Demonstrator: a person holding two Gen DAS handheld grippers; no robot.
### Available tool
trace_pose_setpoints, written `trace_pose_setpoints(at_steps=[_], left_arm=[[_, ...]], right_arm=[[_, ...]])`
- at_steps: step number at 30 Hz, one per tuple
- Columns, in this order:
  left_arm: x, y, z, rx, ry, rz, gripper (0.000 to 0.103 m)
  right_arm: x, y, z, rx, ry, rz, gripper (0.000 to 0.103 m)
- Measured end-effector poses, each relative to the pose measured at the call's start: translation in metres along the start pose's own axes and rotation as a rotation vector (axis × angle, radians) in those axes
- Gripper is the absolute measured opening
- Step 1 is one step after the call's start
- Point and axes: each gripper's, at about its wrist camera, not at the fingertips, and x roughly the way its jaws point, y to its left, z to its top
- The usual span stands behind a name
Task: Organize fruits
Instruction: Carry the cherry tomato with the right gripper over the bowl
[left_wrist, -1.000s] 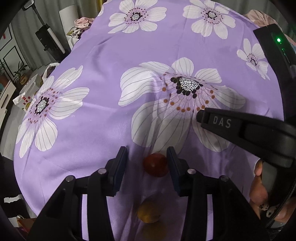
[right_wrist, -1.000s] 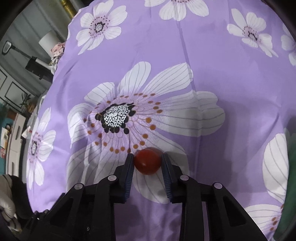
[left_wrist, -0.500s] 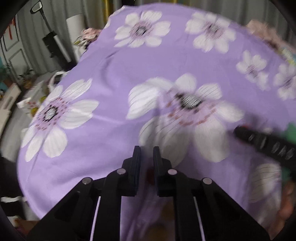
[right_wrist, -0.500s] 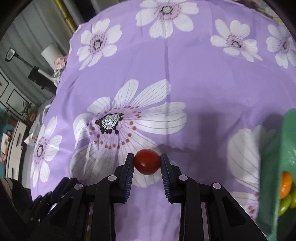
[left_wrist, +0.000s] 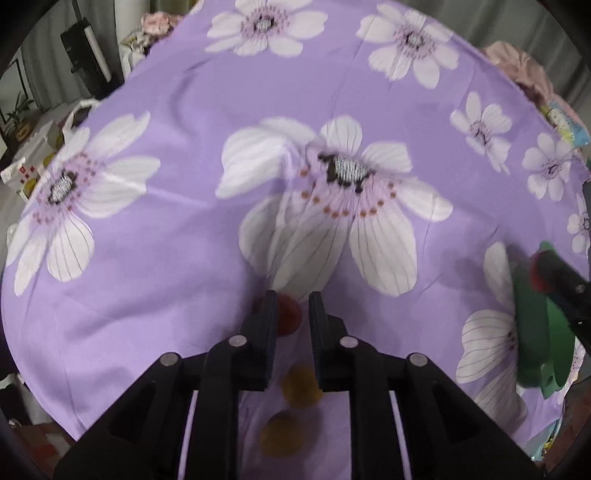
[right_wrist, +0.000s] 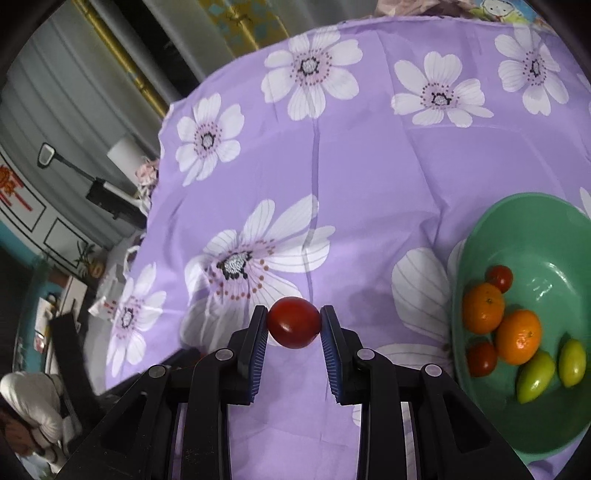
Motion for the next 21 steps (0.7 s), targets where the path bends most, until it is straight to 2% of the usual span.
trace_pose_setpoints(at_steps=[4,9,12,14,16,21], left_arm=[[0.006,-0.001,-0.001,0.009,-0.008,0.061,0.031],[0.011,-0.004,-0.002,0.025,-0.026,0.072,0.032],[0.027,-0.007,-0.006,0.035,0.025,0.078,0.028],[0.024,-0.009,-0.006,0.040,-0.009,0.097,0.027],[0.016,-0.014,-0.007,0.056,-0.041,0.076,0.027],[-0.022,-0.043,-0.009,0.100,-0.152,-0.041,0.027]], right_arm=[[-0.003,0.000,-0.002,0.000,-0.001,0.010,0.030],[-0.006,0.001,-0.002,-0.004,-0.007,0.016,0.030],[-0.008,0.000,-0.003,0.002,-0.006,0.025,0.030],[-0.010,-0.002,-0.002,0.009,-0.008,0.025,0.030],[-0.015,-0.005,0.000,0.020,-0.017,0.029,0.030],[-0.039,-0.021,0.006,0.054,-0.069,0.030,0.030]])
